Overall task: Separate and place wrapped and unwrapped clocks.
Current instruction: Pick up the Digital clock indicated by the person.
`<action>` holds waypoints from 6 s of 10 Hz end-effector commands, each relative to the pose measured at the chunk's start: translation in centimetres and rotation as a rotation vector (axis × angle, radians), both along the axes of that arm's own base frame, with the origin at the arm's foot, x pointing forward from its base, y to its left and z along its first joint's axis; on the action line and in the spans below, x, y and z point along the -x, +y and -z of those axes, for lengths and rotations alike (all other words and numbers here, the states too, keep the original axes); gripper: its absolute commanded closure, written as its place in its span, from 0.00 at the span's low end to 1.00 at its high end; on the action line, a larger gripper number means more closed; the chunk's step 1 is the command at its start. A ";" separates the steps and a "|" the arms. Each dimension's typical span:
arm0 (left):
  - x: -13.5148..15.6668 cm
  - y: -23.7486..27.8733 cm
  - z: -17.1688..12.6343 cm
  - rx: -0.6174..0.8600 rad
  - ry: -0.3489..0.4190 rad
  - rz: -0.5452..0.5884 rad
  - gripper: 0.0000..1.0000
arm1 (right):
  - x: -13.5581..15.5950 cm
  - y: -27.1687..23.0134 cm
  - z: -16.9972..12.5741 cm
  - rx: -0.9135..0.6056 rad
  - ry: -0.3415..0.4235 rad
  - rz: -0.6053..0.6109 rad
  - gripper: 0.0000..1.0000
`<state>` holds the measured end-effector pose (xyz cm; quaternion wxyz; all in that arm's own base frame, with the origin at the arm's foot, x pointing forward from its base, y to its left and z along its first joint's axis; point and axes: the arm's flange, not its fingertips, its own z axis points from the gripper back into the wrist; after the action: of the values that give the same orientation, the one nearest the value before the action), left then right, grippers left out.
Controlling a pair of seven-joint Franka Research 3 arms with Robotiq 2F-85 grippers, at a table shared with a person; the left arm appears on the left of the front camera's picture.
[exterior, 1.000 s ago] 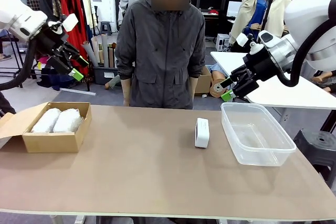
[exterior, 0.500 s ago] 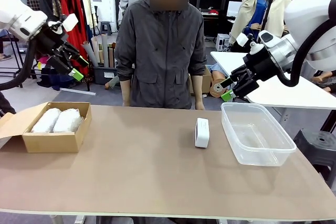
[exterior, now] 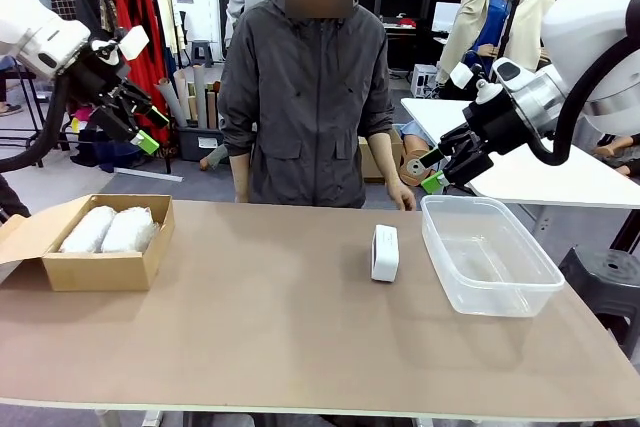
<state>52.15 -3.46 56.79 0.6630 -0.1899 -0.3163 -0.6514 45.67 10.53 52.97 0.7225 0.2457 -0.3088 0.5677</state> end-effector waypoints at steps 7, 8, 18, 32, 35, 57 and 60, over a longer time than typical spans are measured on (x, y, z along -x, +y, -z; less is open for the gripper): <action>0.1 0.0 -0.1 -0.001 -0.002 -0.005 0.00 | -0.1 0.0 -0.1 -0.005 -0.005 -0.008 0.00; 0.1 0.0 -0.1 -0.001 -0.002 -0.005 0.00 | -0.1 0.0 -0.1 -0.005 -0.005 -0.008 0.00; 0.1 0.0 -0.1 -0.001 -0.002 -0.005 0.00 | -0.1 0.0 -0.1 -0.005 -0.005 -0.008 0.00; 0.1 0.0 -0.1 -0.001 -0.002 -0.005 0.00 | -1.2 7.9 0.2 0.434 0.236 0.522 0.00; 0.1 0.0 -0.1 -0.001 -0.002 -0.005 0.00 | -5.1 9.3 1.5 0.466 0.310 0.757 0.00; 0.1 0.0 -0.1 -0.001 -0.002 -0.005 0.00 | -9.4 9.6 7.2 0.444 0.440 0.966 0.00; 0.1 0.0 -0.1 -0.001 -0.002 -0.005 0.00 | -10.7 10.7 8.7 0.520 0.546 1.150 0.00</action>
<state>52.16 -3.52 56.78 0.6627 -0.1901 -0.3161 -0.6517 55.23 19.80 43.69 0.9914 0.0231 -0.0711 0.1075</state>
